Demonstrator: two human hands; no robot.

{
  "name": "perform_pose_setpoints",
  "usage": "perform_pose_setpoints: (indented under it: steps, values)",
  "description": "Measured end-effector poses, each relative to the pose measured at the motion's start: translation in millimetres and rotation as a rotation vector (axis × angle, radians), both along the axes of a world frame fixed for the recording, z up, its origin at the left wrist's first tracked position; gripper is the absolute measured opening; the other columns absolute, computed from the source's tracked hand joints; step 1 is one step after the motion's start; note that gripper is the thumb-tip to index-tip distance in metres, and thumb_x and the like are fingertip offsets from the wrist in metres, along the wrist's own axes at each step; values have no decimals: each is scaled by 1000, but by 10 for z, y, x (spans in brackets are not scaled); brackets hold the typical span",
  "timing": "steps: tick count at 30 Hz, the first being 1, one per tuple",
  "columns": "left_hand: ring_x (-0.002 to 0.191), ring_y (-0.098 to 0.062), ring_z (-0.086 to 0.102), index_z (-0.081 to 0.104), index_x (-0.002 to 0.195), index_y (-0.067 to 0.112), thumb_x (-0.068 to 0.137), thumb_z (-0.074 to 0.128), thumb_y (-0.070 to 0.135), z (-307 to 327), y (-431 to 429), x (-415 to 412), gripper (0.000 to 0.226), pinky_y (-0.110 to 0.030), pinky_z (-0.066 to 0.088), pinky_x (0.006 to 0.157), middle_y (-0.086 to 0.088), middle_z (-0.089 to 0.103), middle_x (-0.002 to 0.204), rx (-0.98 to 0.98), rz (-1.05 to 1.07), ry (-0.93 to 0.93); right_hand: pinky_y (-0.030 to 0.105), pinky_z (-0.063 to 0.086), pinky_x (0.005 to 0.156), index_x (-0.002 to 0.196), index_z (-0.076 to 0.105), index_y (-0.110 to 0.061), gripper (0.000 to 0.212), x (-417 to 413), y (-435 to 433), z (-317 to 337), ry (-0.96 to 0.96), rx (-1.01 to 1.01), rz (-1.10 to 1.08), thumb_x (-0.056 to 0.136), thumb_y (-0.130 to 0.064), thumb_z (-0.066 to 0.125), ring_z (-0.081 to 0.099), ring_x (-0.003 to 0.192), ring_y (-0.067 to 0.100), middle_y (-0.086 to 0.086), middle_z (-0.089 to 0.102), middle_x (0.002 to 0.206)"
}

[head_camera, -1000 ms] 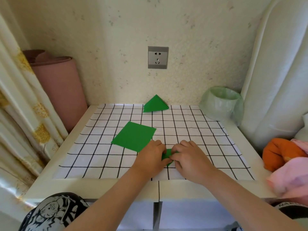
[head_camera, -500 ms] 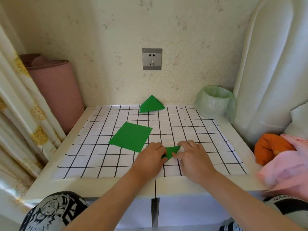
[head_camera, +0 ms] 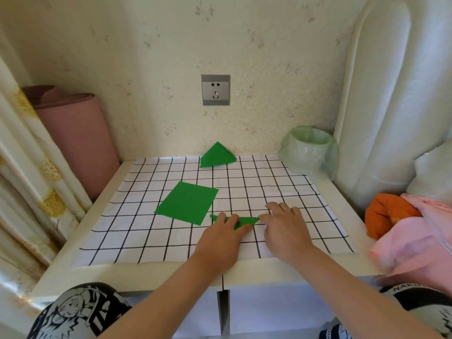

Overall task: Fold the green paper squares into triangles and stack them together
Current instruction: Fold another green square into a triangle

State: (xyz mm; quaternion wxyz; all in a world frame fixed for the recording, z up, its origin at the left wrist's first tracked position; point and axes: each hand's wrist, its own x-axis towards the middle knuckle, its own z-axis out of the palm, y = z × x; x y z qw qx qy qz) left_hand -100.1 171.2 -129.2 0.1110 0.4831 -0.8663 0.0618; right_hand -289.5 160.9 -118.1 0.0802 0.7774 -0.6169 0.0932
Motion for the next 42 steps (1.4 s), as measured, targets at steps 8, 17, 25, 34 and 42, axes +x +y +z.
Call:
perform_pose_setpoints:
  steps: [8,17,25,34,42]
  values:
    - [98,-13,55,64,114,17,96,42,5,230,-133,187,31,-29,46,91,-1,67,108,316,14,501,40,48,84,117,70,-28,39,55,-63,29,-155,-82,304,81,-11,67,61,104,22,-4,66,121]
    - [114,-9,56,72,114,20,92,64,11,274,-473,707,26,-14,36,99,6,64,122,358,54,349,38,42,87,103,77,-27,28,125,-157,42,-220,57,406,86,-16,58,58,99,21,-8,68,111]
    - [85,-9,63,79,93,19,86,72,11,248,-533,752,12,-25,52,82,6,70,93,321,-19,397,38,53,73,83,78,-17,16,169,-169,31,-269,103,461,82,-11,62,60,87,18,-4,69,102]
    - [101,-12,53,76,99,16,87,56,20,225,-270,548,23,-32,51,83,4,63,104,157,-211,207,37,52,77,96,79,-19,31,132,-123,49,-197,131,454,81,-11,53,60,96,23,0,68,114]
    - [96,-14,48,60,123,29,86,47,41,166,-98,299,41,-26,43,76,11,56,115,119,-213,147,37,51,87,116,73,-22,45,54,-42,102,-218,202,400,85,-3,47,63,108,23,-2,64,127]
